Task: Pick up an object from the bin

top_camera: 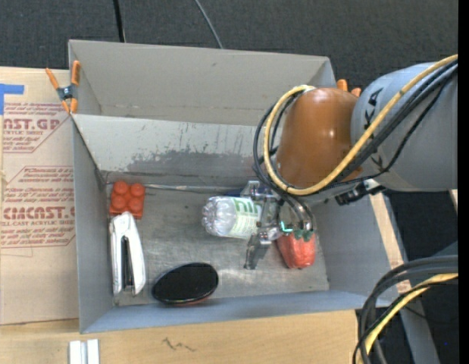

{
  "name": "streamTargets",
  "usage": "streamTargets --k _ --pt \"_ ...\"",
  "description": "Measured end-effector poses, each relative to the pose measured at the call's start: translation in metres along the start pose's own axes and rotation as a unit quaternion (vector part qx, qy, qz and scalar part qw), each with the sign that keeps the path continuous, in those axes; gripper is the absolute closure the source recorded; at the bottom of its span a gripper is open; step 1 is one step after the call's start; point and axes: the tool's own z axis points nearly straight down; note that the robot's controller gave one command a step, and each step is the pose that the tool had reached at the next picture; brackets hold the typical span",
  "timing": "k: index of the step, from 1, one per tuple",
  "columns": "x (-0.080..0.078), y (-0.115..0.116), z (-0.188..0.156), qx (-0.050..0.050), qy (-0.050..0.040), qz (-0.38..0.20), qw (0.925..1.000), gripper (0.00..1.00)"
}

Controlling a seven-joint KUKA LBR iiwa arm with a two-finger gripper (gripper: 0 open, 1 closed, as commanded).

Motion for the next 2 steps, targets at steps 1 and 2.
streamTargets --k 1,2 --pt "-0.002 0.0 -0.004 0.0 -0.0038 0.0 1.0 0.0" --pt "-0.002 0.072 0.063 0.001 -0.006 -0.038 0.9993 0.0"
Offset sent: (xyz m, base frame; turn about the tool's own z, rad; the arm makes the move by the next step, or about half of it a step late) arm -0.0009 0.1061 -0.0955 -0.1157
